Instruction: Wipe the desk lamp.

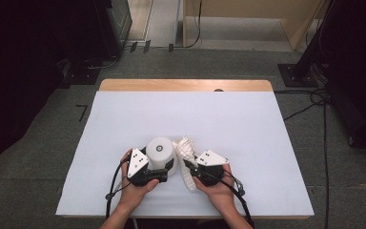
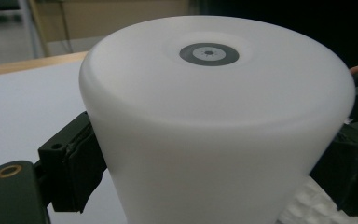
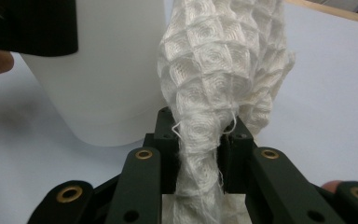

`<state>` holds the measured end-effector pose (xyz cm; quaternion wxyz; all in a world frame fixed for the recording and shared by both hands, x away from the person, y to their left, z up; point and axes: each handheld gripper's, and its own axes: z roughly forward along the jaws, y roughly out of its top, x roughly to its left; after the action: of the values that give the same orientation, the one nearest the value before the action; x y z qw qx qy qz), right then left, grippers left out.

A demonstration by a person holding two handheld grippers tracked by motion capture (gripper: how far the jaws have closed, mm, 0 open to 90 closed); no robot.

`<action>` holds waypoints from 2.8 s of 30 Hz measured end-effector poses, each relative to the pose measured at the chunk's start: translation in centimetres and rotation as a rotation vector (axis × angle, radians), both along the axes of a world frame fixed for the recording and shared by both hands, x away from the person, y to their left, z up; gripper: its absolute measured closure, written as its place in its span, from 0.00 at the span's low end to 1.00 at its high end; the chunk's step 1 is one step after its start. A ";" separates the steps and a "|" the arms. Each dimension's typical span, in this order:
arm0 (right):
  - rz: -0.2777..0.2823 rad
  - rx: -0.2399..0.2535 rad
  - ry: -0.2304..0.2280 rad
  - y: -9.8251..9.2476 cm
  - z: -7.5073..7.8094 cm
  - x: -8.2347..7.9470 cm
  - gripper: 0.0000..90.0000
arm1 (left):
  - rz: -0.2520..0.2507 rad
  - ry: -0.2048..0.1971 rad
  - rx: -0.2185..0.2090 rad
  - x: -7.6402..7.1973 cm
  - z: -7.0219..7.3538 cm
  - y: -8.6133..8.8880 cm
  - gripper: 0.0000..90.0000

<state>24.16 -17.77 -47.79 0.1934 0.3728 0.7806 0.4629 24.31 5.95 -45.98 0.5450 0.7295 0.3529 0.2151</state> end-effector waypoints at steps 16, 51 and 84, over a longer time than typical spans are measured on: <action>0.038 0.106 -0.116 -0.3 3.4 -1.4 0.81 | -0.092 -0.008 0.060 0.2 -0.2 -0.5 0.09; 0.061 0.134 -0.082 -0.6 2.9 -0.8 0.81 | -0.098 -0.009 0.054 0.8 -0.6 -0.4 0.09; -0.004 0.109 -0.020 -2.0 1.7 0.3 0.81 | 0.158 -0.007 0.100 -0.8 -1.0 -2.8 0.00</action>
<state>24.51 -19.73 -46.08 0.1814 0.3800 0.7514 0.5081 23.52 3.15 -46.97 0.4905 0.7248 0.3964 0.2775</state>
